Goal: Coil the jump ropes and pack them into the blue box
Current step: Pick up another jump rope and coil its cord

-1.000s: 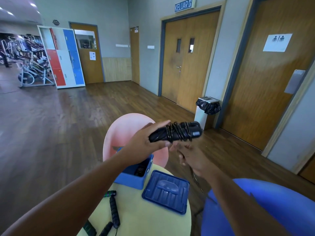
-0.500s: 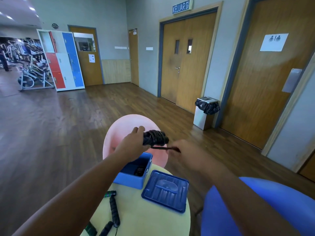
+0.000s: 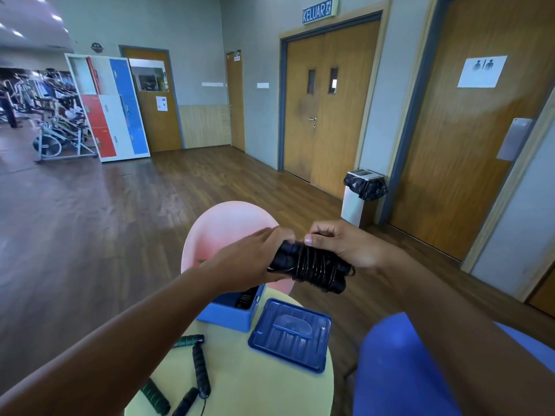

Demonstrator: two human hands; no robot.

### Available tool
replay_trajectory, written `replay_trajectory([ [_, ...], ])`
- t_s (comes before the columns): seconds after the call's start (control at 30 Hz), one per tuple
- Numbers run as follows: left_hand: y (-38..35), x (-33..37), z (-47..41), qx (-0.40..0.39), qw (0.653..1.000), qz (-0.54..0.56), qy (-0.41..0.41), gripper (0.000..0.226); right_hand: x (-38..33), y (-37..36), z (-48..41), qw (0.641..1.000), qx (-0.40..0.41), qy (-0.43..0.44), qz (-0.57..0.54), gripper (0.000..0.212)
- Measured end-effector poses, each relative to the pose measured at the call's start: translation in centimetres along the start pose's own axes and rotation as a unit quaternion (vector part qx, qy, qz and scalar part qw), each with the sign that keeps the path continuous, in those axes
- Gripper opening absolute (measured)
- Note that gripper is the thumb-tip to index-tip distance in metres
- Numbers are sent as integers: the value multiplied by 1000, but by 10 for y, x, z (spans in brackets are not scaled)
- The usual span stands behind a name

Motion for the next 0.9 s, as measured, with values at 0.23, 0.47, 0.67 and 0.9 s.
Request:
replay_trajectory([
  [0.23, -10, -20, 2, 191, 920, 249, 233, 39, 15, -16, -8, 967, 201, 71, -137, 27],
  [0.47, -24, -20, -6, 108, 751, 614, 218, 35, 24, -42, -18, 928, 274, 72, -242, 21],
  [0.67, -28, -17, -5, 60, 813, 554, 170, 54, 20, -37, -23, 959, 194, 57, -199, 7],
  [0.9, -19, -16, -6, 50, 864, 485, 126, 58, 7, -30, -17, 991, 117, 66, -25, 15],
])
Point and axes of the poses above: each hand's wrist, its own z-axis away from the middle knuckle, its own y-axis out of the back of the hand, x = y × z, the point moved 3 cm from there along -z, towards the middle knuckle, and after that the axes turned 15 degrees about -x, right-handed, at the moved point
